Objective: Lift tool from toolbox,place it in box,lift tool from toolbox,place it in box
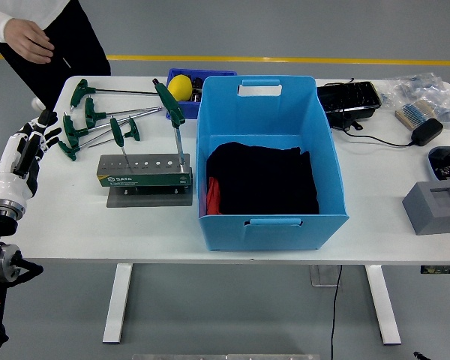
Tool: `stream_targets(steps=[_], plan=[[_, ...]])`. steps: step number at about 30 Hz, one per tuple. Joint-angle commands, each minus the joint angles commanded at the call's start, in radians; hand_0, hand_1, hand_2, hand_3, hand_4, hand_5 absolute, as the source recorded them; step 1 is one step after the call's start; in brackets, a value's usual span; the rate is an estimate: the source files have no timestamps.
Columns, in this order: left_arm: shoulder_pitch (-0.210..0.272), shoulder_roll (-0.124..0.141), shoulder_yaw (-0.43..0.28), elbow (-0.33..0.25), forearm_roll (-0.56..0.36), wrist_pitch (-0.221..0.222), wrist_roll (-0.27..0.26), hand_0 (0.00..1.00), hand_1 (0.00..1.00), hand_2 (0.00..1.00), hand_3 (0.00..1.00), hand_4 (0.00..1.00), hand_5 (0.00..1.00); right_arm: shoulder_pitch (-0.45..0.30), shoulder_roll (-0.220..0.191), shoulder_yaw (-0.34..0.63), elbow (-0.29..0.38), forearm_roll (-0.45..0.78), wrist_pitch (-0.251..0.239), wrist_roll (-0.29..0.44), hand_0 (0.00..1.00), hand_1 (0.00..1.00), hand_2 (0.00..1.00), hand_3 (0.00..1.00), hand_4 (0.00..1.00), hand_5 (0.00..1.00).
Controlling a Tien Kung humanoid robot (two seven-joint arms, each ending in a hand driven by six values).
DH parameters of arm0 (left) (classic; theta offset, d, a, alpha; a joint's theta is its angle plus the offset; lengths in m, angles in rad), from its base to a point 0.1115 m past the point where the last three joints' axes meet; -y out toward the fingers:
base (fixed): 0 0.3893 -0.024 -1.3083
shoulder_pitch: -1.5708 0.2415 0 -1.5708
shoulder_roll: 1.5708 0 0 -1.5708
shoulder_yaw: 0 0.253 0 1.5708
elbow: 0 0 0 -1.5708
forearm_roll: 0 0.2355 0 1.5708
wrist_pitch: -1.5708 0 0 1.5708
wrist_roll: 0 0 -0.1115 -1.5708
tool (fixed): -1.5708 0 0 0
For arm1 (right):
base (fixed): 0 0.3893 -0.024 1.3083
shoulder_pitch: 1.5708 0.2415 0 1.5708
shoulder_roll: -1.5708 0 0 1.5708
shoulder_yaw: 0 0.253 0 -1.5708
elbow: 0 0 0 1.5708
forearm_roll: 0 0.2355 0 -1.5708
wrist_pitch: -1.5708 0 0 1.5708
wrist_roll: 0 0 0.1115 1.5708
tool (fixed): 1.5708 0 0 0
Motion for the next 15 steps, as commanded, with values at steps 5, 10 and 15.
stream_targets(steps=[5, 10, 15], plan=[[0.0, -0.001, -0.001, 0.002, -0.021, -0.011, -0.004, 0.911, 0.892, 0.934, 0.82, 0.998, 0.998, 0.0, 0.0, 0.0, 0.0, 0.0, 0.0, 0.0, 0.618, 0.591, 0.678, 0.574, 0.836, 0.698], [-0.001, -0.001, 0.0, 0.004, -0.039, -0.019, -0.01, 0.918, 0.926, 0.977, 0.85, 0.998, 0.998, 0.001, -0.001, 0.0, 0.0, 0.001, 0.0, 0.001, 0.618, 0.591, 0.678, 0.574, 0.837, 0.699], [-0.002, -0.001, 0.0, 0.005, -0.053, -0.016, -0.021, 0.935, 0.985, 0.998, 0.876, 0.998, 0.998, 0.002, -0.001, -0.001, 0.0, 0.004, -0.001, 0.001, 0.62, 0.591, 0.678, 0.575, 0.838, 0.698]])
